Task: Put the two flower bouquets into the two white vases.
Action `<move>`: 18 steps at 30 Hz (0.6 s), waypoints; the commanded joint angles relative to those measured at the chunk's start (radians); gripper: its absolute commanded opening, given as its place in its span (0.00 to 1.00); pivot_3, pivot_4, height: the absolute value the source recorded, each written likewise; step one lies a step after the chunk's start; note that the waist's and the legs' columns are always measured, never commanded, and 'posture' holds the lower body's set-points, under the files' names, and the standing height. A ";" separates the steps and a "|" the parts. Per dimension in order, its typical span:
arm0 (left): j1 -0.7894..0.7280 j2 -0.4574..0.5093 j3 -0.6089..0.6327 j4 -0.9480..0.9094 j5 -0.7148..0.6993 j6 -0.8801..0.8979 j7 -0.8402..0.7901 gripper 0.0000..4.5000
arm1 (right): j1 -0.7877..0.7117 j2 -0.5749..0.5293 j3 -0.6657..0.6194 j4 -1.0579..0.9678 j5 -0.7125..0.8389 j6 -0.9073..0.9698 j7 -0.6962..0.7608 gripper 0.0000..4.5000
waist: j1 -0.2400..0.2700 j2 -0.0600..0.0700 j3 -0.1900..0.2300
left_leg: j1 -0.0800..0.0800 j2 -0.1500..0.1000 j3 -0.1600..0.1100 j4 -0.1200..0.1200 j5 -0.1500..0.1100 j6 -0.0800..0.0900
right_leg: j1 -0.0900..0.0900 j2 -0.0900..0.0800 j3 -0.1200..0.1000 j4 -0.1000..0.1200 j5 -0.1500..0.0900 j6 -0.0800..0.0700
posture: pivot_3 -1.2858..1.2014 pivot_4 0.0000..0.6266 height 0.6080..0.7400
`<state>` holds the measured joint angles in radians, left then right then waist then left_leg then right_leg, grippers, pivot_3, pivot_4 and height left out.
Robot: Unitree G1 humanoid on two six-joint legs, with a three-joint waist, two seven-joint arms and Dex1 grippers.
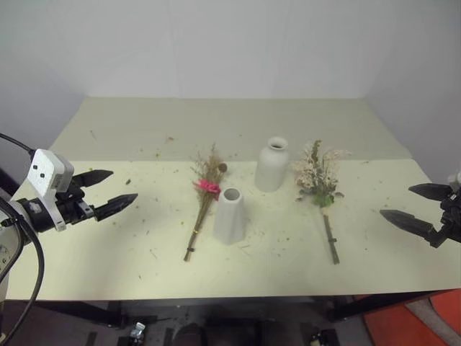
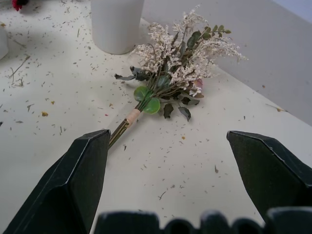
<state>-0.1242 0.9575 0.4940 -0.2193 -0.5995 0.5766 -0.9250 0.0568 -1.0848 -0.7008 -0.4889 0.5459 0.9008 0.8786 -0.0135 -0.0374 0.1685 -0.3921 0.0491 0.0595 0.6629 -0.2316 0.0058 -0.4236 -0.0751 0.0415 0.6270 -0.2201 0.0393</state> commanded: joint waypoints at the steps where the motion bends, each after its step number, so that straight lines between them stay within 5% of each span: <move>1: -0.023 0.018 0.021 -0.005 0.001 -0.018 -0.002 1.00 | -0.047 -0.044 0.000 -0.002 0.035 0.106 -0.037 0.99 | 0.000 0.000 0.000 | 0.000 0.000 0.000 0.000 0.000 0.000 | 0.000 0.000 0.000 0.000 0.000 0.000 | 0.52 0.24 1.00; 18: -0.068 0.014 -0.007 0.014 -0.001 -0.056 -0.035 1.00 | -0.187 -0.090 0.074 -0.003 0.124 0.276 -0.068 0.99 | -0.002 0.000 0.000 | 0.000 0.000 0.000 0.000 0.000 0.000 | 0.000 0.000 0.000 0.000 0.000 0.000 | 0.52 0.24 1.00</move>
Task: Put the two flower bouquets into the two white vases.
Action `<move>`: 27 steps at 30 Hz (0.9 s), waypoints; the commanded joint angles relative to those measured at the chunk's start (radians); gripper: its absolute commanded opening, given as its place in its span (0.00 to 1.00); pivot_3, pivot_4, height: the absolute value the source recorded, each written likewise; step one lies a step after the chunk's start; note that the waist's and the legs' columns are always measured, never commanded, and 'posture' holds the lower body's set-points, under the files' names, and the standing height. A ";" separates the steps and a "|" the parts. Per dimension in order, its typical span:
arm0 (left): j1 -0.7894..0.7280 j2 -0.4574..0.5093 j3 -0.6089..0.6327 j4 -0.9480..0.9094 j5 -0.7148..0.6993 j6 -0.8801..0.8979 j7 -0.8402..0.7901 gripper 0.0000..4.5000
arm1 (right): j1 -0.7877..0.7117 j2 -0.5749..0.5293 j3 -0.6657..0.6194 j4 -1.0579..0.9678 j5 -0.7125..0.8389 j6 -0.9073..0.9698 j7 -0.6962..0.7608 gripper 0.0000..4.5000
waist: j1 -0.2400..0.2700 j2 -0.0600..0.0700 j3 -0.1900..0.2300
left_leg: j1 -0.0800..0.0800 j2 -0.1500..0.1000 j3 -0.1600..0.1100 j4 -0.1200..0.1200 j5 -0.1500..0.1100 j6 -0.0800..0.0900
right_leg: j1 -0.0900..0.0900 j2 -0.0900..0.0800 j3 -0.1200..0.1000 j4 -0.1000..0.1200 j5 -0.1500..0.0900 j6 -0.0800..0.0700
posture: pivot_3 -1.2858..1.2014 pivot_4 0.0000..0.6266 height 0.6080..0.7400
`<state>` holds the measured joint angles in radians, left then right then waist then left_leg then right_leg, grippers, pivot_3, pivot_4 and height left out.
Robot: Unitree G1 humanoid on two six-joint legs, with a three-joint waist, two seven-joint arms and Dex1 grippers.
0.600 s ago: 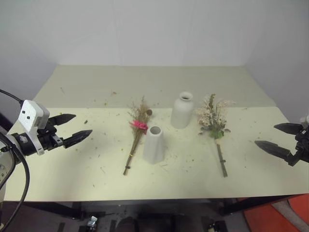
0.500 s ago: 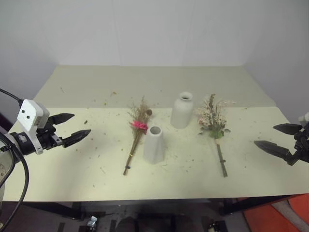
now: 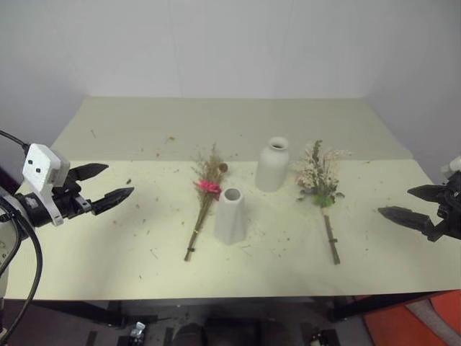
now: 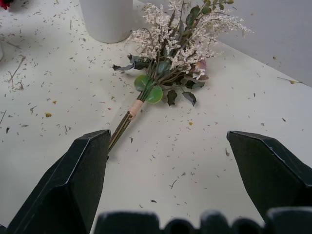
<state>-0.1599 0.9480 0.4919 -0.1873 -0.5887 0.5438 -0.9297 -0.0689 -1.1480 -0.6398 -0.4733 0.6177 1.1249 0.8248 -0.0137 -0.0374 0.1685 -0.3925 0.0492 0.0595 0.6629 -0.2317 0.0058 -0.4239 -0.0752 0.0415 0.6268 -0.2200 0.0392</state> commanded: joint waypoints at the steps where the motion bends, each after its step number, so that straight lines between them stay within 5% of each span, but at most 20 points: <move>1: -0.044 0.037 -0.019 -0.013 -0.009 -0.023 -0.047 1.00 | -0.099 -0.030 0.040 -0.015 0.075 0.088 -0.024 0.99 | -0.002 0.000 0.000 | 0.000 0.000 0.000 0.000 0.000 0.000 | 0.000 0.000 0.000 0.000 0.000 0.000 | 0.52 0.24 1.00; 7: -0.220 0.139 -0.189 0.080 0.047 -0.053 -0.192 1.00 | -0.387 0.004 0.342 0.071 0.060 0.319 -0.174 0.99 | -0.003 0.000 0.000 | 0.000 0.000 0.000 0.000 0.000 0.000 | -0.002 0.000 0.000 0.000 -0.004 -0.008 | 0.52 0.24 1.00; 15: -0.506 -0.020 -0.402 0.081 0.070 -0.064 -0.200 1.00 | -0.601 0.201 0.575 0.291 -0.076 0.368 -0.346 0.99 | 0.002 0.000 0.000 | -0.017 -0.002 -0.001 0.002 0.000 0.000 | -0.013 0.000 0.000 0.000 0.006 -0.006 | 0.52 0.24 1.00; 27: -0.544 -0.118 -0.473 0.054 0.084 -0.058 -0.235 1.00 | -0.725 0.327 0.683 0.530 -0.214 0.313 -0.391 0.99 | -0.005 0.000 0.000 | -0.021 -0.001 -0.002 0.005 0.000 0.001 | -0.017 0.001 0.000 0.002 0.007 -0.005 | 0.52 0.24 1.00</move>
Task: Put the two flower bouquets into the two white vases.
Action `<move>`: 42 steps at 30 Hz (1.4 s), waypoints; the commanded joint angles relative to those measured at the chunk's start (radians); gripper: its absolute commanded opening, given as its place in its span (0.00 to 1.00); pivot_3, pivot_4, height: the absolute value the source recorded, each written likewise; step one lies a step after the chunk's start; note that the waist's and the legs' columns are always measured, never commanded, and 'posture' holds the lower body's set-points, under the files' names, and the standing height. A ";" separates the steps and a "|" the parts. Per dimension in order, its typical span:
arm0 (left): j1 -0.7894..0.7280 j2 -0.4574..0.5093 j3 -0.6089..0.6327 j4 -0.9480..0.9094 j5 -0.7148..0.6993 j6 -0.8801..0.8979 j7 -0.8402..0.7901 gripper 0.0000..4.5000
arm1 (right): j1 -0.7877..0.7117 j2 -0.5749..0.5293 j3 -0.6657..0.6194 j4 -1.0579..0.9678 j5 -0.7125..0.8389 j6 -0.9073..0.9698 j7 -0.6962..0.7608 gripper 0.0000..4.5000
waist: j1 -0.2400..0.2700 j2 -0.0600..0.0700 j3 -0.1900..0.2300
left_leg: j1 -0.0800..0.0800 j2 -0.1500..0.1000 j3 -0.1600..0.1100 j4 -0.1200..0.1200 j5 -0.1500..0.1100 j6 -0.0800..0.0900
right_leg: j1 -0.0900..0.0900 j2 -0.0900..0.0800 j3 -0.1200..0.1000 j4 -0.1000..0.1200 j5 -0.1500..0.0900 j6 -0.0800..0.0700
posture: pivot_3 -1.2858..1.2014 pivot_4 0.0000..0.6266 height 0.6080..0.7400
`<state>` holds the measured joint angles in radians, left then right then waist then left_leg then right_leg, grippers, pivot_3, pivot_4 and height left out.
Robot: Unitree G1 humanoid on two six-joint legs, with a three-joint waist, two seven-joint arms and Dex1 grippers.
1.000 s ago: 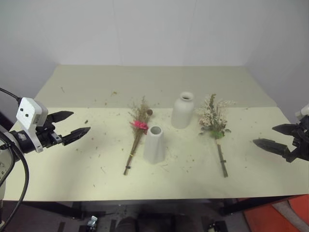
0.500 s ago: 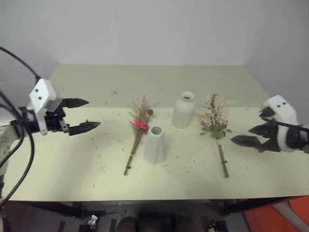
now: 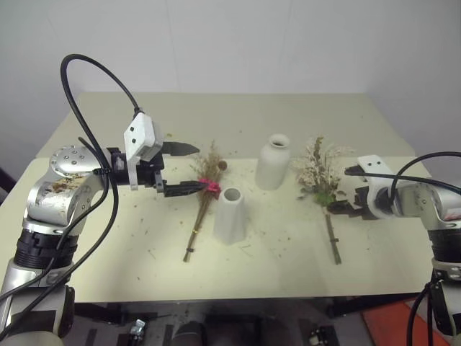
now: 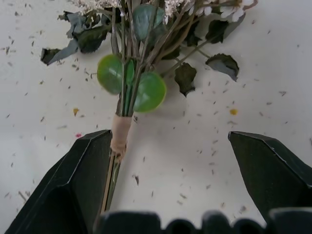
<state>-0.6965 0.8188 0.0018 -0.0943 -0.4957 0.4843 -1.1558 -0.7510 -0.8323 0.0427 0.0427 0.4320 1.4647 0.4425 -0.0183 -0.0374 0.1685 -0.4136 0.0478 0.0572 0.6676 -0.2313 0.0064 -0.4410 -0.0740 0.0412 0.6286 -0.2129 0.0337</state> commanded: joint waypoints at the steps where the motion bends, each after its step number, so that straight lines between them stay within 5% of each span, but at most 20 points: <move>1: 0.000 0.014 0.018 -0.045 -0.009 0.003 -0.011 1.00 | -0.050 0.021 0.006 0.020 -0.033 -0.027 -0.008 0.99 | 0.000 0.000 0.000 | 0.000 0.000 0.000 0.001 0.000 0.000 | 0.000 0.000 0.000 0.001 0.000 0.000 | 0.52 0.24 1.00; 12: 0.036 0.013 0.042 -0.081 -0.013 0.026 0.020 1.00 | -0.057 0.087 0.015 0.041 -0.047 -0.016 -0.004 0.96 | 0.002 0.000 0.000 | 0.000 0.000 -0.001 0.003 0.000 0.000 | 0.001 0.000 0.000 0.001 0.001 0.001 | 0.52 0.24 1.00; 25: 0.075 0.018 0.059 -0.100 -0.013 0.032 0.063 1.00 | -0.099 0.129 0.026 0.122 -0.091 -0.057 -0.005 0.05 | 0.001 0.000 0.000 | 0.000 0.000 -0.001 0.004 0.000 0.000 | 0.001 0.000 0.000 0.002 0.001 0.001 | 0.52 0.24 1.00; 32: 0.091 0.020 0.079 -0.111 -0.020 0.036 0.078 1.00 | -0.093 0.143 -0.056 0.131 -0.166 -0.147 -0.110 0.05 | 0.001 0.000 0.000 | 0.000 0.000 -0.001 0.004 0.000 0.000 | 0.001 0.000 0.000 0.001 0.002 0.001 | 0.52 0.24 1.00; 38: 0.088 0.017 0.092 -0.098 -0.022 0.038 0.091 1.00 | -0.094 0.203 -0.118 0.140 -0.322 -0.711 -0.293 0.05 | -0.005 0.000 0.000 | 0.000 0.000 -0.001 0.005 0.000 0.000 | 0.001 0.000 0.000 0.001 0.002 0.001 | 0.52 0.24 1.00; 42: 0.076 0.018 0.097 -0.094 -0.029 0.048 0.095 1.00 | -0.173 0.305 -0.246 0.140 -0.198 -0.952 -0.234 0.05 | -0.017 0.000 0.000 | 0.000 0.000 -0.001 0.005 0.000 0.000 | 0.001 0.000 0.000 0.002 0.002 0.001 | 0.52 0.24 1.00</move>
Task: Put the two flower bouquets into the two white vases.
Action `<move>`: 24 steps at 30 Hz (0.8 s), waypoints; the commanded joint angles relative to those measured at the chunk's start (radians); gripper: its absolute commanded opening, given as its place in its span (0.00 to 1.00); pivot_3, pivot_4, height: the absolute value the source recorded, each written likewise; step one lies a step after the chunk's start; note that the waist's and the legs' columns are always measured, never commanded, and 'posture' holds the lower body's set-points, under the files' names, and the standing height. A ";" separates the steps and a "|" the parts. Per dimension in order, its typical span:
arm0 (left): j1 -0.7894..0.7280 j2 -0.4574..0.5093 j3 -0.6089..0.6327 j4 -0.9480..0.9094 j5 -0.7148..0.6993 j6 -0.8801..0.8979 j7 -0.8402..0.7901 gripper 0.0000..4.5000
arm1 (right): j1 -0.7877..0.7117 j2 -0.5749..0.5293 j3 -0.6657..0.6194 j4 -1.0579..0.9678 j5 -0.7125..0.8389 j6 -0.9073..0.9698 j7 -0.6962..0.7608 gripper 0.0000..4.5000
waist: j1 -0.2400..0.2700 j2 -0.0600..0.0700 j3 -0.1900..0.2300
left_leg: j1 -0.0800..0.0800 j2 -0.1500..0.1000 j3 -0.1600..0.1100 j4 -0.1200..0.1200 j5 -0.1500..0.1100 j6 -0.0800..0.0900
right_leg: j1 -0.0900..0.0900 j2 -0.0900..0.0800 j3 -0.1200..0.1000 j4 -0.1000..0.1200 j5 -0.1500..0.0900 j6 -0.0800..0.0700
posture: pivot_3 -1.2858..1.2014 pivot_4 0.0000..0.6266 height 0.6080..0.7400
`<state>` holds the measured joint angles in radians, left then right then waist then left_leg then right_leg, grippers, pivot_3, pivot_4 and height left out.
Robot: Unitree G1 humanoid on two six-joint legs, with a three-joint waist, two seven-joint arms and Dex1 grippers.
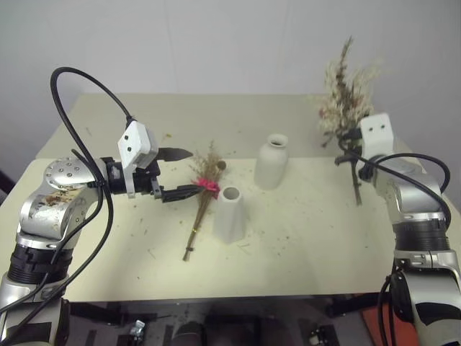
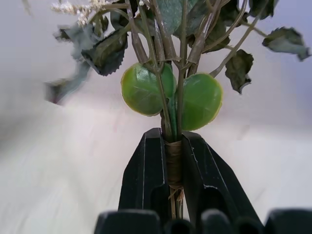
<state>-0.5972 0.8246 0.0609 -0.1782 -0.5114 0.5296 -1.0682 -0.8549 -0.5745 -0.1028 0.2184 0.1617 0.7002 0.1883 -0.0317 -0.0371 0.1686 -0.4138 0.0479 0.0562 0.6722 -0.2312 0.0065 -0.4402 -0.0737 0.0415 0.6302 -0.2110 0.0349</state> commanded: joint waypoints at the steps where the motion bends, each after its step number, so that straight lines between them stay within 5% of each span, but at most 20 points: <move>1: -0.026 0.013 0.039 -0.010 -0.015 0.006 0.009 1.00 | -0.089 0.083 -0.126 -0.029 0.097 -0.267 0.029 0.05 | -0.008 0.000 0.000 | 0.000 0.000 0.000 0.000 0.000 0.000 | 0.000 0.000 0.000 0.000 0.000 0.000 | 0.52 0.24 1.00; 10: -0.012 0.023 0.066 -0.033 -0.027 0.038 0.030 1.00 | -0.199 0.256 -0.230 0.096 0.274 -0.628 0.211 0.05 | -0.010 0.001 0.000 | 0.000 0.001 -0.001 0.000 0.000 0.000 | 0.001 0.000 -0.001 0.000 0.001 0.000 | 0.52 0.24 1.00; 24: 0.030 0.028 0.106 -0.077 -0.052 0.077 0.071 1.00 | -0.209 0.350 -0.156 0.231 0.273 -0.703 0.306 0.05 | -0.012 0.002 0.001 | 0.001 0.001 -0.001 0.000 0.000 0.000 | 0.001 0.000 -0.001 0.001 0.001 -0.001 | 0.52 0.24 1.00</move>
<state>-0.5668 0.8377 0.1360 -0.2232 -0.5516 0.6115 -1.0058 -1.0292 -0.2189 -0.2518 0.4687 0.4353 0.0377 0.4867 -0.0441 -0.0356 0.1694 -0.4128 0.0490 0.0557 0.6721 -0.2310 0.0062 -0.4396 -0.0735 0.0407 0.6315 -0.2100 0.0343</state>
